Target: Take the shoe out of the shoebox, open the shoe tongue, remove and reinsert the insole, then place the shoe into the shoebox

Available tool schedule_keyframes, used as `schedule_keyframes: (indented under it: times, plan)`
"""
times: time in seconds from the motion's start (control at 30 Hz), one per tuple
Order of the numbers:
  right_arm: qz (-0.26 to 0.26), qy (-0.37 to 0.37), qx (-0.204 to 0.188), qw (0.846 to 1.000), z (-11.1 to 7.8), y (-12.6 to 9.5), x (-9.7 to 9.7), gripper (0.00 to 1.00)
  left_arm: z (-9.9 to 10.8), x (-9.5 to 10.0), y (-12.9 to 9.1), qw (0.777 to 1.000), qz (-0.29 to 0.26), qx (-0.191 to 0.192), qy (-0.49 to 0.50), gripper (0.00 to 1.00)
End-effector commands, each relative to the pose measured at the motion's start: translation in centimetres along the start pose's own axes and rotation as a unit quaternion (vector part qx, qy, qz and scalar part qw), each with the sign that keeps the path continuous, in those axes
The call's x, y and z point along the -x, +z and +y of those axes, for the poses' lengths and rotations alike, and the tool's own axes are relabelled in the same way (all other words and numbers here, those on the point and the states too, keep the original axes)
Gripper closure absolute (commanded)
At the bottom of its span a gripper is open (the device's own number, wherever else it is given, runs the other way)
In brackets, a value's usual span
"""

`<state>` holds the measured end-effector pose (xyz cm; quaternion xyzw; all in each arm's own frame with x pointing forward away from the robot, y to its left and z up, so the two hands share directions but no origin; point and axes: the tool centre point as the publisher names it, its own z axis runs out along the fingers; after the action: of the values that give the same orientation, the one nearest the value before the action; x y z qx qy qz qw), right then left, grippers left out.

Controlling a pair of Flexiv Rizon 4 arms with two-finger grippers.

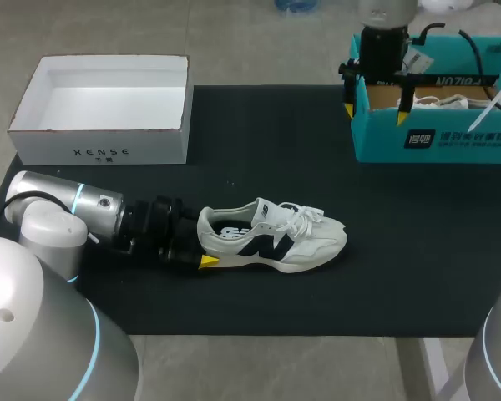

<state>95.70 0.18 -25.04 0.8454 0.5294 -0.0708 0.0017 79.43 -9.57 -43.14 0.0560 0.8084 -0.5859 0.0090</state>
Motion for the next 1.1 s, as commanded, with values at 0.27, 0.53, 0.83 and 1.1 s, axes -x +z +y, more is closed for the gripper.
schedule_keyframes:
  times: [0.27, 0.53, 0.83, 1.1]
  plan:
    - [-0.006, 0.000, -0.008, 1.000, 0.6, -0.1, -0.5, 0.00, 0.1, -0.2, 0.2, 1.000, -0.001, 0.001, 0.000, 1.00]
    - [-0.038, -0.034, 0.014, 0.999, -3.0, -1.0, -3.8, 0.00, 0.1, -0.2, 0.2, 1.000, -0.001, 0.001, 0.000, 1.00]
    - [-0.036, -0.060, 0.038, 0.997, -11.3, 0.6, -8.2, 0.00, 0.1, -0.2, 0.2, 1.000, -0.001, 0.001, 0.000, 1.00]
    - [0.005, -0.107, 0.005, 0.994, -14.9, 2.9, -11.6, 0.00, 0.1, -0.2, 0.2, 1.000, -0.001, 0.001, 0.000, 1.00]
